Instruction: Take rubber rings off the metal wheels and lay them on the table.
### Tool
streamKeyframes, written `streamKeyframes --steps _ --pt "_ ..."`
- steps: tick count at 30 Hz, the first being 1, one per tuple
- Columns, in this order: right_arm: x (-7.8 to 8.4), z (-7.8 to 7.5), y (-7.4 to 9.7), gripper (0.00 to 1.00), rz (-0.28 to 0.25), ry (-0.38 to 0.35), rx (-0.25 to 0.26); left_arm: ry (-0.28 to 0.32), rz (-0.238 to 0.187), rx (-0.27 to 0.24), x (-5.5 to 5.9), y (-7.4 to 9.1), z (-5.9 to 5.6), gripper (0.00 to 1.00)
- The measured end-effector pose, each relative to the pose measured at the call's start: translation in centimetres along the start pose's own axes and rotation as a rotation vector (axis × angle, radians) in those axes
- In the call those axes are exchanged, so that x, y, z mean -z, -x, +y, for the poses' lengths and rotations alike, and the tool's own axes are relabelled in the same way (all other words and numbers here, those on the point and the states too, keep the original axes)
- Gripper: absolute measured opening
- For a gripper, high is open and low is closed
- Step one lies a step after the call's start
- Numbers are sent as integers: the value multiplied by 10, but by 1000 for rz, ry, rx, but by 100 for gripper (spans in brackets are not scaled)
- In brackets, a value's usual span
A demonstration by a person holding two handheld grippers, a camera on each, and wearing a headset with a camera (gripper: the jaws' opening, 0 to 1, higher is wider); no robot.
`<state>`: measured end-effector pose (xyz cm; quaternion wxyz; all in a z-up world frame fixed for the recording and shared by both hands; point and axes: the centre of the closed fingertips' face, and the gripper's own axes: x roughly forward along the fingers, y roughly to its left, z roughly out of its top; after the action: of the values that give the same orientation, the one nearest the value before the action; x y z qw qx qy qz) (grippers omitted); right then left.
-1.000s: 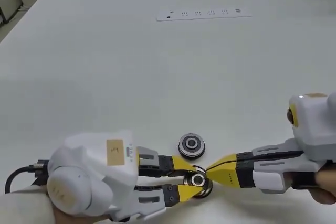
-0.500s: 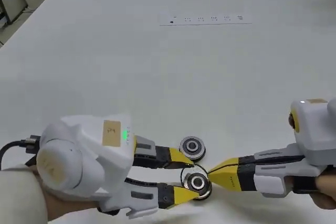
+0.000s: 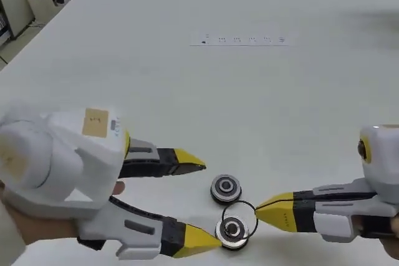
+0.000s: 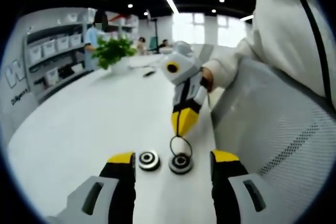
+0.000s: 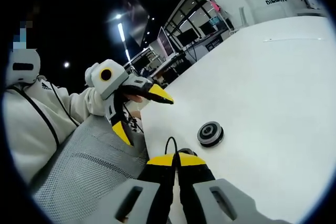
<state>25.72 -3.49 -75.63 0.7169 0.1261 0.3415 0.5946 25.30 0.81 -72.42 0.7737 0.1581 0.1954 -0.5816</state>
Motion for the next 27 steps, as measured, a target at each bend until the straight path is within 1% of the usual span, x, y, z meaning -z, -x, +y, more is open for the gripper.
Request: streamKeyframes --steps 2,5,10,12,16,20,22,23,27 --pt "-3 3 3 0 -5 11 5 -6 1 -16 0 7 3 61" --pt "-9 7 8 0 -19 17 11 3 5 -44 2 19 7 64" --pt "-16 12 14 0 -25 36 22 8 11 -77 5 36 12 67" --pt "-18 15 17 0 -28 40 28 10 16 -104 7 44 15 68" --pt "-22 21 20 0 -34 49 28 32 0 -144 8 58 19 72" --pt "-25 26 22 0 -46 40 29 39 8 -158 14 65 15 75" --pt "-27 29 25 0 -52 42 30 42 4 -171 16 68 13 75" --pt "-29 30 26 0 -56 41 31 53 3 -172 18 69 11 76" --pt "-33 36 29 0 -59 51 39 66 16 -189 27 75 6 79"
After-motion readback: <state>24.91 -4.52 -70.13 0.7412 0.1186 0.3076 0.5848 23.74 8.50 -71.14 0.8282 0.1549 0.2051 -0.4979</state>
